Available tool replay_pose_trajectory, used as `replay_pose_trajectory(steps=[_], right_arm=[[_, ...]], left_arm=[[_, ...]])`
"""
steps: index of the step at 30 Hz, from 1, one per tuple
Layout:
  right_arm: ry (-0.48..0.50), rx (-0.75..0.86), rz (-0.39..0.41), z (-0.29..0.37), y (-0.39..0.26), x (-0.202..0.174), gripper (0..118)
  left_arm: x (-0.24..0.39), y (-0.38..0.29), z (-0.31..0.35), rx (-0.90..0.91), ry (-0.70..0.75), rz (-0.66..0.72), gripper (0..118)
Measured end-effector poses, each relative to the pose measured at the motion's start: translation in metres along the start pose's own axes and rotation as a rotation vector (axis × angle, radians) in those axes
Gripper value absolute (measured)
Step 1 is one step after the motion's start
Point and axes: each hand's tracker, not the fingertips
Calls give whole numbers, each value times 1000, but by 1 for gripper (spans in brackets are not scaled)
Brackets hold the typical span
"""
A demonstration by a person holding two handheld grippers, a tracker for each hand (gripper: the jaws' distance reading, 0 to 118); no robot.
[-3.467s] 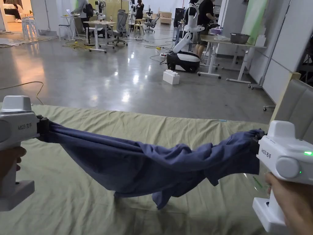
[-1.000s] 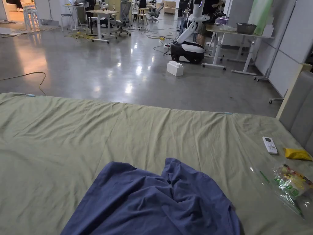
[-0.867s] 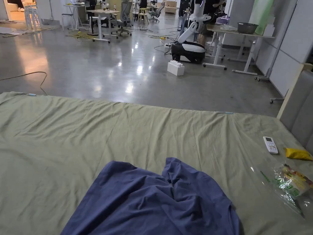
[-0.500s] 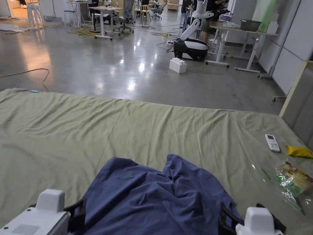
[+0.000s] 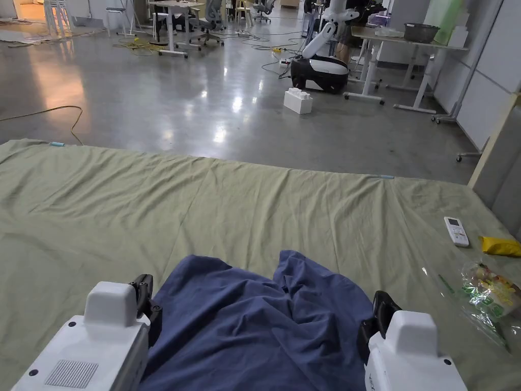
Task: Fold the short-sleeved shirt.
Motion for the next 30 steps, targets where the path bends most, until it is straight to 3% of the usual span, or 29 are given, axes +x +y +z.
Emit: replay_pose_trajectory(steps=[5,9,18,20,22,23,30], right_arm=[[26,-32,6,-9,-2,0,0],[33,-72,8,-19,-11,5,1],[30,-152,21,-61,-33,12,0],[30,-176,20,-73,-40,13,0],[25,-198,27,-83,-47,15,0],[26,-214,23,-88,-51,16,0],[-4,-291,31,-106,-75,31,0]], left_arm=[[-15,-2,-14,-37,6,15,1],[-36,-13,-47,-197,-15,63,1],[-62,-21,-197,-434,-137,122,2],[-61,-20,-240,-486,-143,110,25],[-55,-21,-279,-537,-162,82,68],[-51,-22,-299,-566,-169,68,77],[-38,-39,-385,-642,-189,56,79]])
